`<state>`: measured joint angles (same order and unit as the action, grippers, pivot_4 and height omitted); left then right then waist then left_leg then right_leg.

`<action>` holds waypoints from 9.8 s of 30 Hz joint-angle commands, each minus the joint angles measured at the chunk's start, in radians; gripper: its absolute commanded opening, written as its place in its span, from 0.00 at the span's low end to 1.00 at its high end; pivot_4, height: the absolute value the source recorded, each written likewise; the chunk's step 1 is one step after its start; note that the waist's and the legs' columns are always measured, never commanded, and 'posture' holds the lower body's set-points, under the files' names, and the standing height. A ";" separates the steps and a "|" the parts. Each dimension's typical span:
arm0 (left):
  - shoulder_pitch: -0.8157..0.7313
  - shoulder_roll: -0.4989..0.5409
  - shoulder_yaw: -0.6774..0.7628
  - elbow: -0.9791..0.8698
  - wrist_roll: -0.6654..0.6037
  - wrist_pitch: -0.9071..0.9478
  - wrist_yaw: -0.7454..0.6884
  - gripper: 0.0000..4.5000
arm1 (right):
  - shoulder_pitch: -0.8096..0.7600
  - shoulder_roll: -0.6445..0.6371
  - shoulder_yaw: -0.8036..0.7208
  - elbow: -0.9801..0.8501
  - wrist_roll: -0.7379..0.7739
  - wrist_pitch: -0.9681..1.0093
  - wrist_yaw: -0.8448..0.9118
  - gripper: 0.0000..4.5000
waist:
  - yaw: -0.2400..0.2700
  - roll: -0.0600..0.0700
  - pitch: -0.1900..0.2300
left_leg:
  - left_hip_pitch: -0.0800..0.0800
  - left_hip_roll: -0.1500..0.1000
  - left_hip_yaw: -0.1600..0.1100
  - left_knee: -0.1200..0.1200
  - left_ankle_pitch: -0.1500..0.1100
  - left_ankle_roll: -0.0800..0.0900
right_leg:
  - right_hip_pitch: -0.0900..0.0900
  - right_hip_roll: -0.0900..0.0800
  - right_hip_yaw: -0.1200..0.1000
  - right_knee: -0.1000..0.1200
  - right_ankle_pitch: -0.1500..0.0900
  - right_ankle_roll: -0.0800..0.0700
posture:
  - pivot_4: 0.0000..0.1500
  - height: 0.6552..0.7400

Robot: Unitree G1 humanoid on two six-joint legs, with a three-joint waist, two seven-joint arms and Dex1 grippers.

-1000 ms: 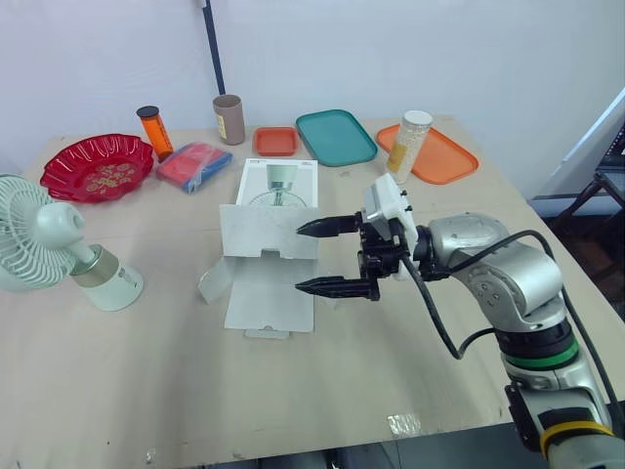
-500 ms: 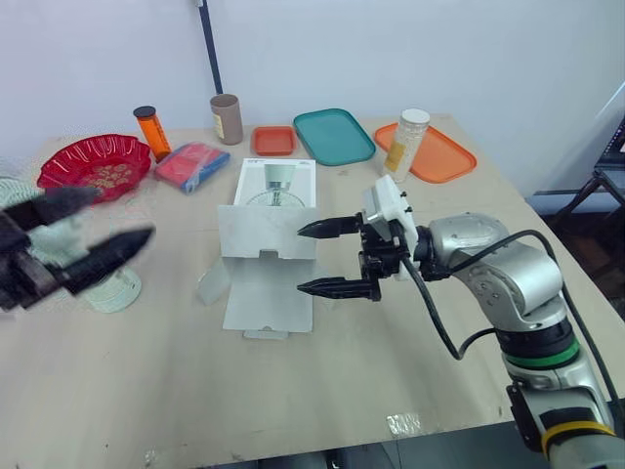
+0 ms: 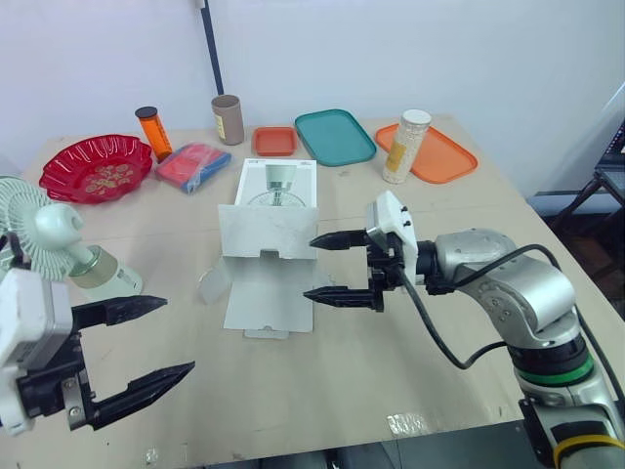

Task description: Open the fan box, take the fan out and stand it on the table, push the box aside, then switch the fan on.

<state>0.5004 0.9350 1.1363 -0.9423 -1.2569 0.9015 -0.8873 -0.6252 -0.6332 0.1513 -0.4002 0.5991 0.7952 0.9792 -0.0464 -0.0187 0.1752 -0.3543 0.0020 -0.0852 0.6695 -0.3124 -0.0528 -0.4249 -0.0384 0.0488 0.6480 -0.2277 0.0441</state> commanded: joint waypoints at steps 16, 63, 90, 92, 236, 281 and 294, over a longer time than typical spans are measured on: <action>0.026 -0.235 -0.445 0.165 0.537 -0.512 -0.210 0.99 | -0.020 0.179 0.057 -0.129 -0.146 0.342 -0.540 1.00 | -0.001 0.000 -0.001 | 0.000 0.001 0.001 0.000 -0.001 0.001 | 0.000 0.002 0.003 -0.001 0.000 0.000 | 1.00 1.00; -0.056 -0.212 -0.583 0.325 0.622 -0.588 -0.136 1.00 | -0.080 0.308 0.124 0.142 -0.386 0.267 -0.649 0.16 | -0.001 0.001 -0.001 | 0.000 0.003 0.000 0.000 -0.001 0.002 | 0.000 0.004 0.003 -0.001 0.000 0.001 | 1.00 1.00; -0.359 -0.158 -0.772 0.495 0.628 -0.584 -0.178 1.00 | 0.200 0.061 -0.238 -0.135 -0.348 0.359 -0.604 0.01 | 0.000 0.001 -0.001 | -0.001 0.002 -0.001 0.000 -0.001 0.002 | 0.000 0.004 0.003 0.000 0.000 0.001 | 1.00 1.00; -0.390 -0.157 -0.797 0.503 0.623 -0.578 -0.184 1.00 | 0.248 0.023 -0.293 -0.158 -0.331 0.356 -0.575 0.01 | 0.000 0.001 -0.001 | -0.001 0.002 -0.001 0.000 -0.001 0.003 | 0.000 0.004 0.003 -0.001 0.000 0.001 | 1.00 1.00; 0.357 -0.602 -0.183 0.176 0.409 -0.712 0.582 1.00 | -0.053 0.090 0.047 -0.005 -0.014 -0.106 -0.004 0.97 | 0.000 -0.006 -0.004 | 0.005 0.011 0.006 0.004 -0.007 0.011 | 0.003 0.016 0.012 -0.001 -0.001 -0.002 | 1.00 1.00; -0.119 -0.389 -0.280 0.321 0.338 -0.484 0.745 0.86 | -0.107 0.270 0.095 -0.011 -0.052 -0.110 -0.115 1.00 | -0.001 -0.005 -0.004 | 0.004 0.011 0.003 0.002 -0.006 0.005 | 0.001 0.014 0.007 0.000 0.001 -0.005 | 1.00 1.00; -0.158 -0.363 -0.293 0.363 0.344 -0.474 0.743 0.73 | -0.102 0.284 0.104 -0.012 -0.056 -0.111 -0.123 1.00 | -0.001 -0.005 -0.004 | 0.004 0.011 0.003 0.002 -0.006 0.005 | 0.001 0.014 0.007 0.000 0.001 -0.005 | 1.00 1.00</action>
<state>0.3793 0.5334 0.8287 -0.5944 -0.9228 0.4273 -0.1397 -0.7245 -0.3552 0.2636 -0.3707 0.5360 0.6942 0.8674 -0.0470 -0.0240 0.1711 -0.3504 0.0131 -0.0823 0.6716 -0.3183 -0.0481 -0.4236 -0.0243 0.0562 0.6478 -0.2266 0.0392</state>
